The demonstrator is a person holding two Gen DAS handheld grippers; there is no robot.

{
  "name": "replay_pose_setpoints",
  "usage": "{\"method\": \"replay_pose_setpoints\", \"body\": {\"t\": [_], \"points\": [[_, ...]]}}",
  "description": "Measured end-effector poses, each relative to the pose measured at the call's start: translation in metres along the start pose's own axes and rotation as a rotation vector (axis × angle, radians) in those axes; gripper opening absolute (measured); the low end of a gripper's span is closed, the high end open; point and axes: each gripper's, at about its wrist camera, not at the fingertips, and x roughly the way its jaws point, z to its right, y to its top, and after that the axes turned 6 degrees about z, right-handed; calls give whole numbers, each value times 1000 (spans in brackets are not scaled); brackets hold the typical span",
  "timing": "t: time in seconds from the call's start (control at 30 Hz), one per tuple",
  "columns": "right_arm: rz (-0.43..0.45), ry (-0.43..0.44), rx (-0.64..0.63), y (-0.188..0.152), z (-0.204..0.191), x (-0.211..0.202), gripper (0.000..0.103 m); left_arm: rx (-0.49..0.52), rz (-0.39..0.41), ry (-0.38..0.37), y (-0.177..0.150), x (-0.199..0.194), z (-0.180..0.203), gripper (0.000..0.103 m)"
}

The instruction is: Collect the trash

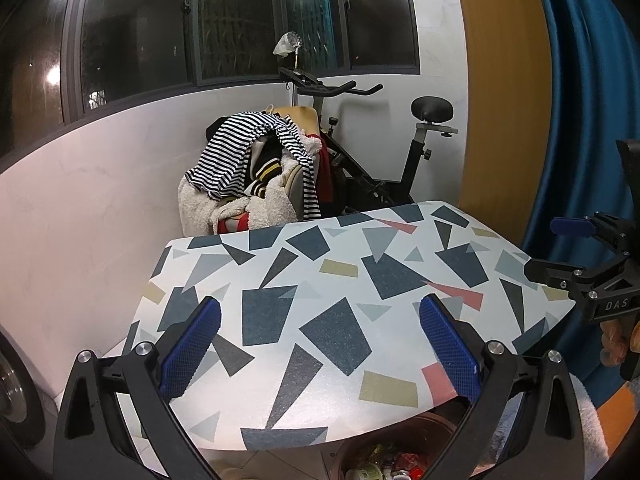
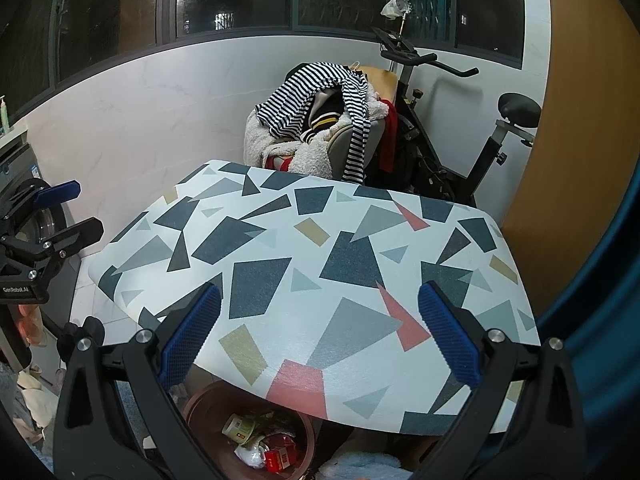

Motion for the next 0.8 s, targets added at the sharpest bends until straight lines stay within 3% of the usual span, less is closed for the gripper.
{"method": "replay_pose_setpoints", "body": {"t": [0.8], "points": [[-6, -2, -8, -2, 1, 2, 97, 12, 11, -9, -1, -2, 4, 97]]}}
